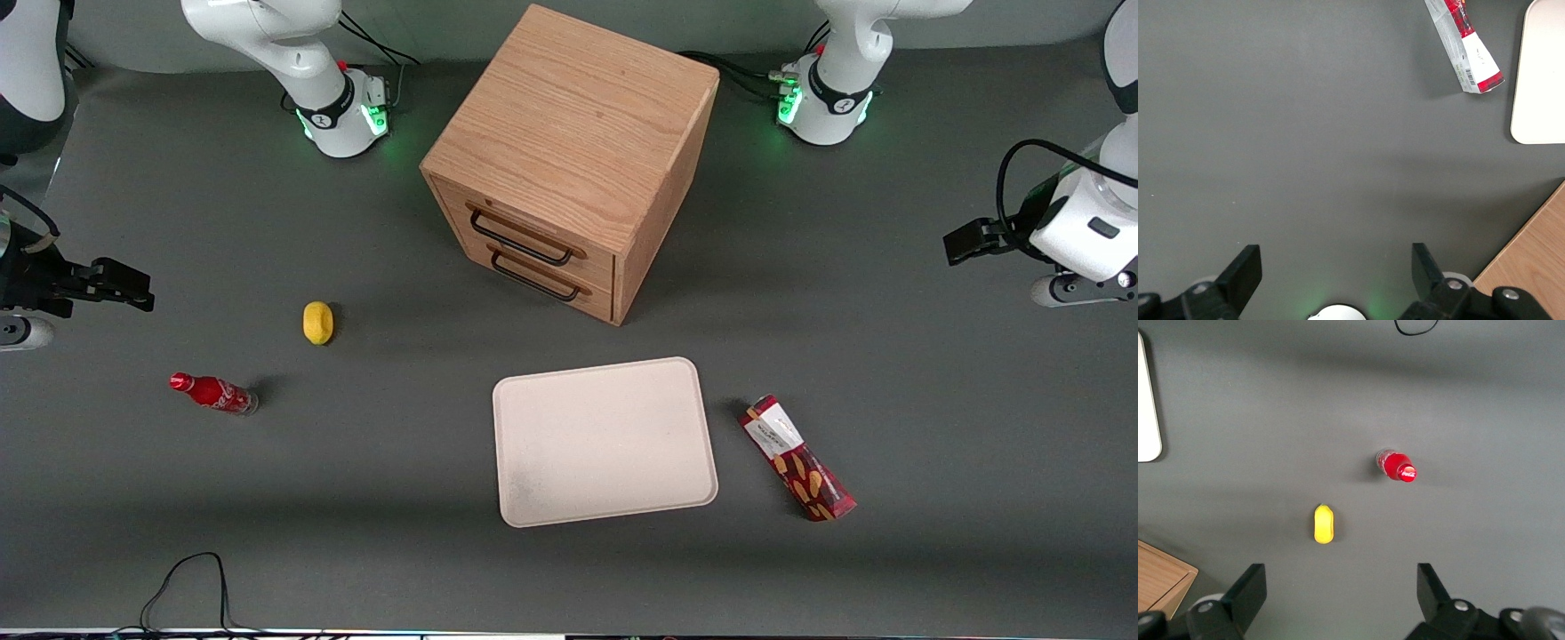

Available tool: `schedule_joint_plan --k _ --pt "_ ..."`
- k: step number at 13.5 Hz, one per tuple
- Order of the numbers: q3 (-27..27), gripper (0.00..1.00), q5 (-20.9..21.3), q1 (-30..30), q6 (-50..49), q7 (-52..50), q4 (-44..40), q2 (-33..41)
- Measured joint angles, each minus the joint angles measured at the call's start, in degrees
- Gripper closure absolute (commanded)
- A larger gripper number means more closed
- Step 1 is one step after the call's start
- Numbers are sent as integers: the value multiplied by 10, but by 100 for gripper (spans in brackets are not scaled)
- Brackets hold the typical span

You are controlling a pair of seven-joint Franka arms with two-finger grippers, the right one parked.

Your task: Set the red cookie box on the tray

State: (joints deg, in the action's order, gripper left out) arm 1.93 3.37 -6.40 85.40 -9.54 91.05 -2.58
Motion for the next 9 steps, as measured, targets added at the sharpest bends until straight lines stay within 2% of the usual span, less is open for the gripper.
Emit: schedule_joint_plan --k 9 --pt "-3 0 0 -3 -4 0 -2 -2"
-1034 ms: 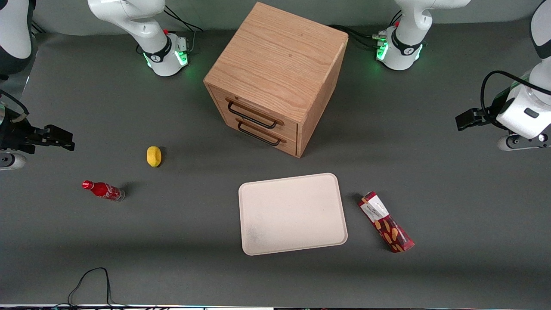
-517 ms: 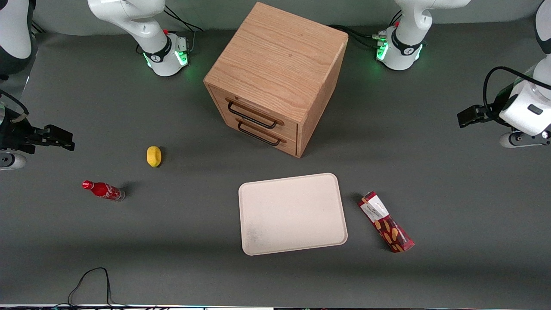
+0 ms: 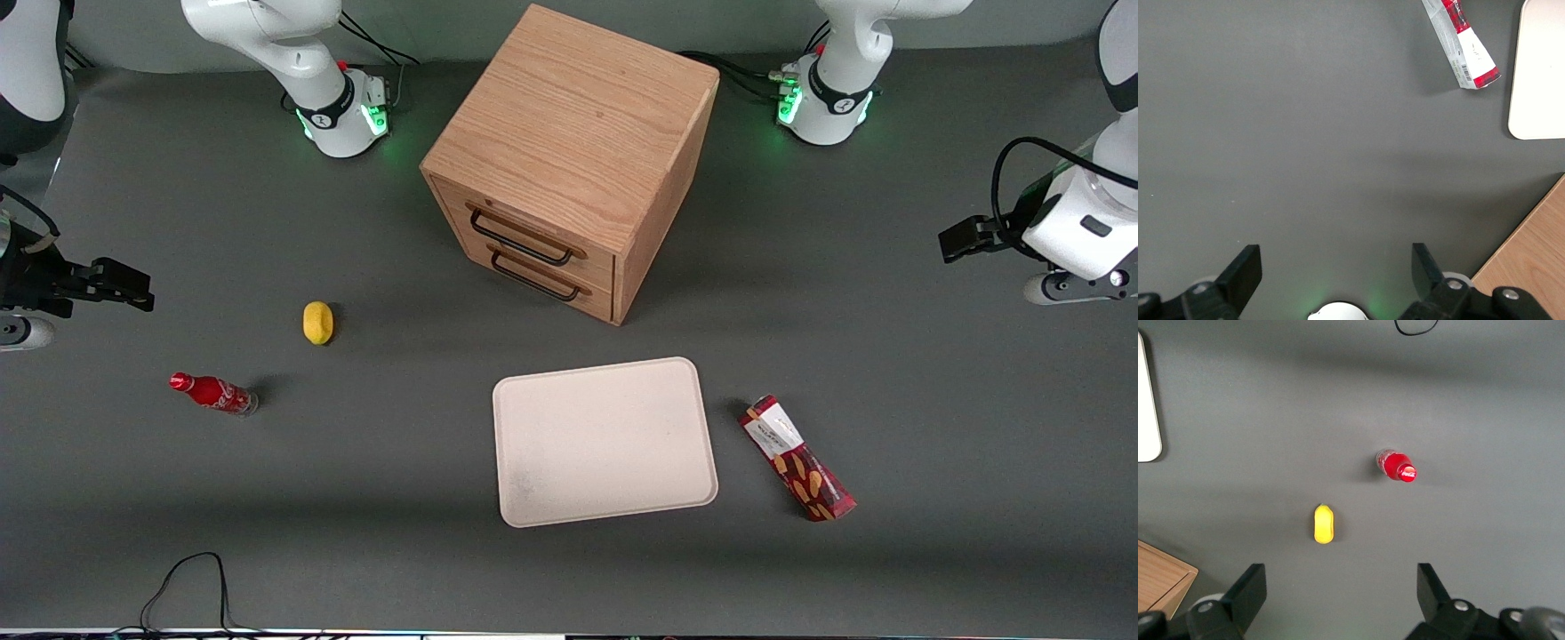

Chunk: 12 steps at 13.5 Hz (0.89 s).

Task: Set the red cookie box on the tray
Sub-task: 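Move the open left gripper down over the red tartan shortbread box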

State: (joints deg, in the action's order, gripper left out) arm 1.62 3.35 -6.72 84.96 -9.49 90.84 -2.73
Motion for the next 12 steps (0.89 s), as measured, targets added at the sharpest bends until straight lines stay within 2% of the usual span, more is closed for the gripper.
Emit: schedule_joint_plan --k 6,9,12 --pt "-1 0 -1 -1 -23 -27 -22 -12" --pt "-4 0 -4 -20 -29 -104 -69 -48" --pt "-7 0 -24 -70 -29 -239 -122 -109"
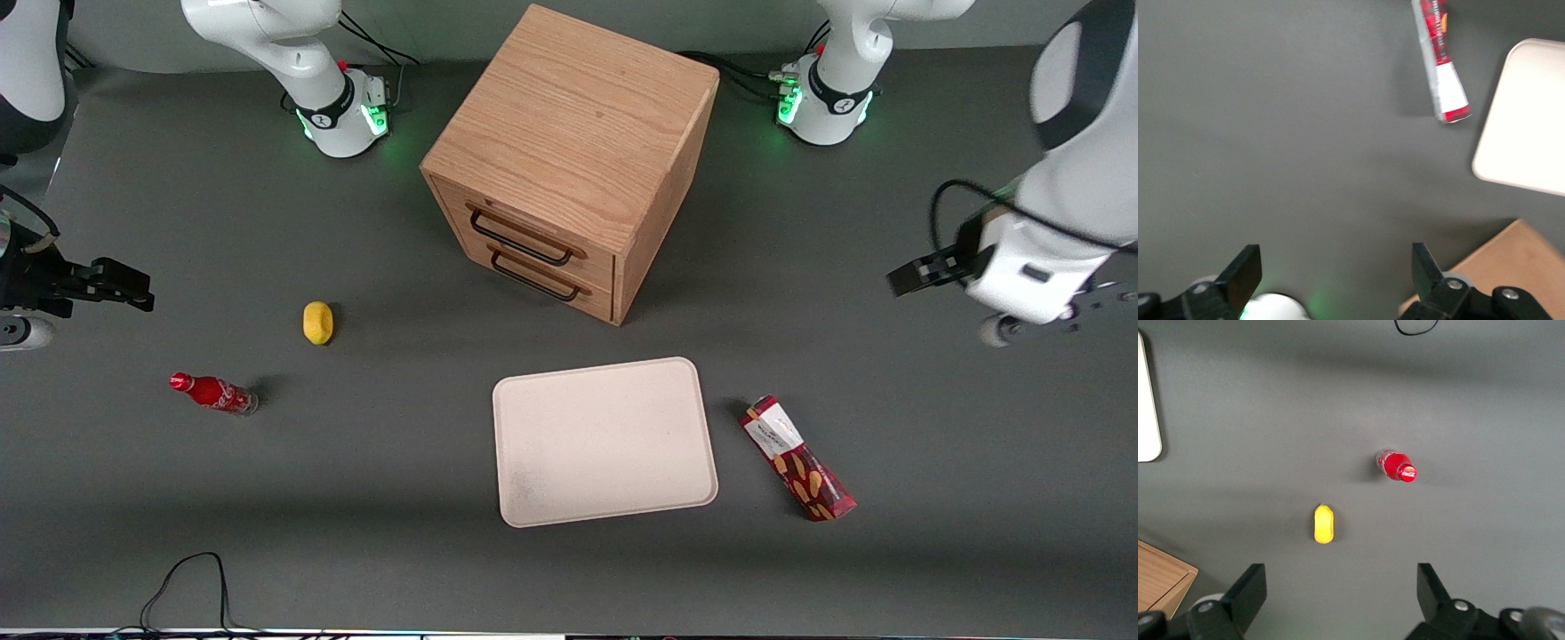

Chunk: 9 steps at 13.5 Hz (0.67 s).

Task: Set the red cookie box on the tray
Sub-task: 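Move the open left gripper down over the red tartan shortbread box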

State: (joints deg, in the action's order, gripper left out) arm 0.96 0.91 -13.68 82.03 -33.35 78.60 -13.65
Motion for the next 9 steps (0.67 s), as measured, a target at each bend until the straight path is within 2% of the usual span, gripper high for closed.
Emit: schedule_joint_plan --k 3,5,9 --pt "-2 0 -17 -33 -1 -96 -71 -70" --pt "1 0 -27 -33 -3 -105 -104 -96" --pt "6 0 -31 -22 -2 -103 -117 -112"
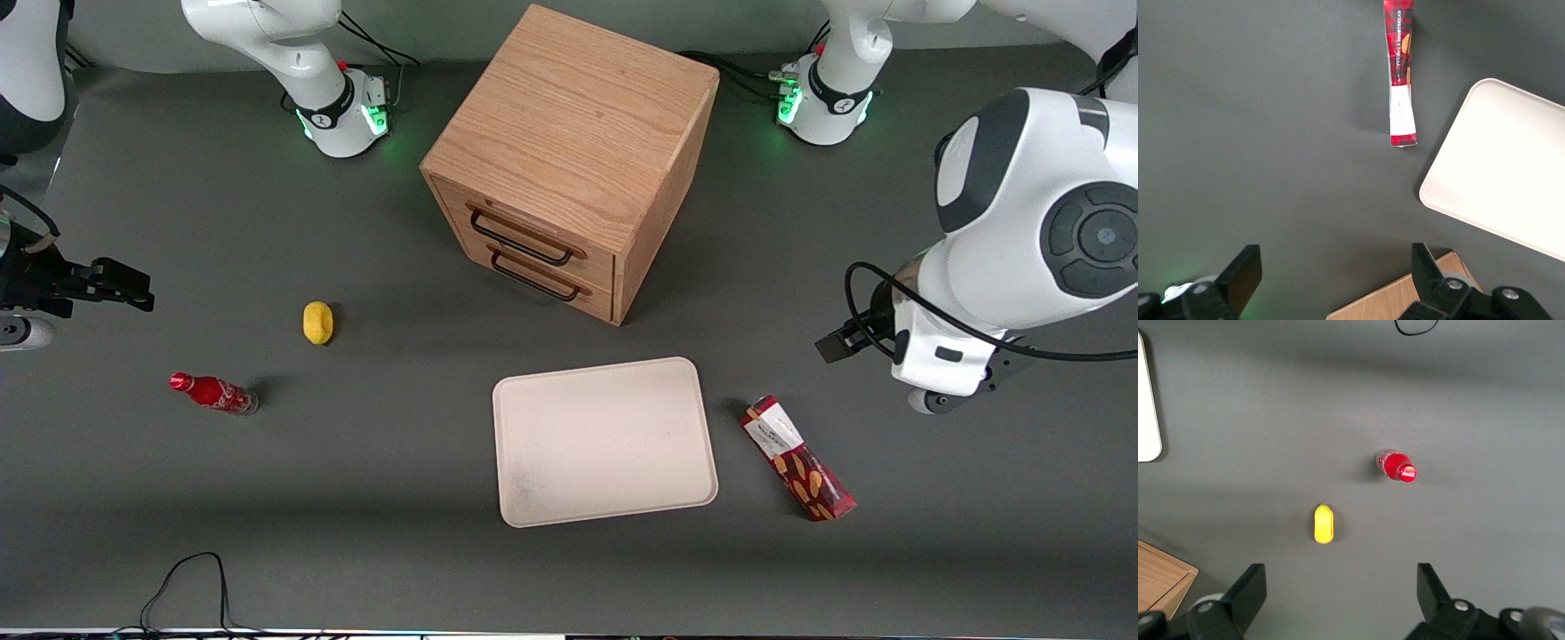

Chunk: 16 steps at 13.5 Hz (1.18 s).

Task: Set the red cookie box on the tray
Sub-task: 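Move the open left gripper down over the red tartan shortbread box, then close the left gripper on the end of the shortbread box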

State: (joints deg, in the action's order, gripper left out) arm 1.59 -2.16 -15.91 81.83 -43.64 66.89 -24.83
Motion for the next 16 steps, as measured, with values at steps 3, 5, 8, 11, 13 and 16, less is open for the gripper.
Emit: schedule_joint_plan --k 3,5,8,11,13,16 --pt "1 0 -13 5 34 3 2 -21" --pt "1 0 -16 6 99 8 19 -46" --pt "1 0 -18 9 182 16 37 -103" --pt "1 0 -19 10 264 16 39 -161" --pt "2 0 -19 15 289 17 39 -183" --pt "2 0 -19 23 318 17 46 -209"
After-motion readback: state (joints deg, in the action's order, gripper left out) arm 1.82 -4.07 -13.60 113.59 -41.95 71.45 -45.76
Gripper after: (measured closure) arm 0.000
